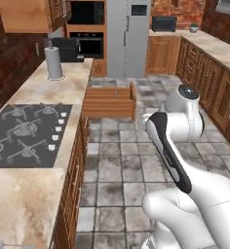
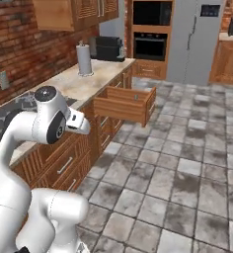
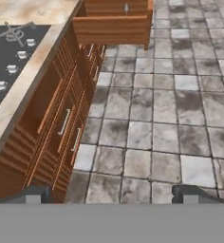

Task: Organize the utensils by type. Pick up the wooden spoons from the counter and place them in the open cabinet. Then pick up the metallic utensils from the counter and place them in the open drawer.

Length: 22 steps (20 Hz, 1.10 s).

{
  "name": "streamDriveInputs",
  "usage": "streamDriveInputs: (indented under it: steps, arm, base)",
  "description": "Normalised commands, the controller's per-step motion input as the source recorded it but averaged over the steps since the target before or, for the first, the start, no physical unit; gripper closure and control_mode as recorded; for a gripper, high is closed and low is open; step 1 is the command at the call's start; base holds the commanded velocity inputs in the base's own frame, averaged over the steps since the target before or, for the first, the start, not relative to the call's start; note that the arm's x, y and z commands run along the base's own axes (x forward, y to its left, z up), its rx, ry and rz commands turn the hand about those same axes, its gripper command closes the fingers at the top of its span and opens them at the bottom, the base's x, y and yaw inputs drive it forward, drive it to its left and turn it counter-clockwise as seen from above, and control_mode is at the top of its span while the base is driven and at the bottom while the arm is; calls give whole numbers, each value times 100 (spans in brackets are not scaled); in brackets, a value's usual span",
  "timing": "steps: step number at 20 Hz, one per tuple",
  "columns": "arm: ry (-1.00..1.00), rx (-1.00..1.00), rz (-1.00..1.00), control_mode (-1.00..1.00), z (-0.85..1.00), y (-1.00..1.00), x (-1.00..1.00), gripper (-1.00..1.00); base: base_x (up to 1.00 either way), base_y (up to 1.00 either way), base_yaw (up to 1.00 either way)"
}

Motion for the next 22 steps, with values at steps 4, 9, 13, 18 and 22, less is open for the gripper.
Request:
streamDriveInputs:
  steps: [4, 9, 13, 18, 22]
  arm:
    - [0, 0, 0, 100, 0, 0, 0, -100]
    - [0, 0, 0, 100, 0, 0, 0, -100]
    - [0, 0, 0, 100, 0, 0, 0, -100]
    - [0, 0, 0, 100, 0, 0, 0, -100]
    - [0, 0, 0, 100, 0, 0, 0, -100]
  base:
    - [-17, -1, 74]
    - [-28, 0, 75]
    - [-29, 0, 74]
    - [-23, 3, 71]
    - [-30, 1, 70]
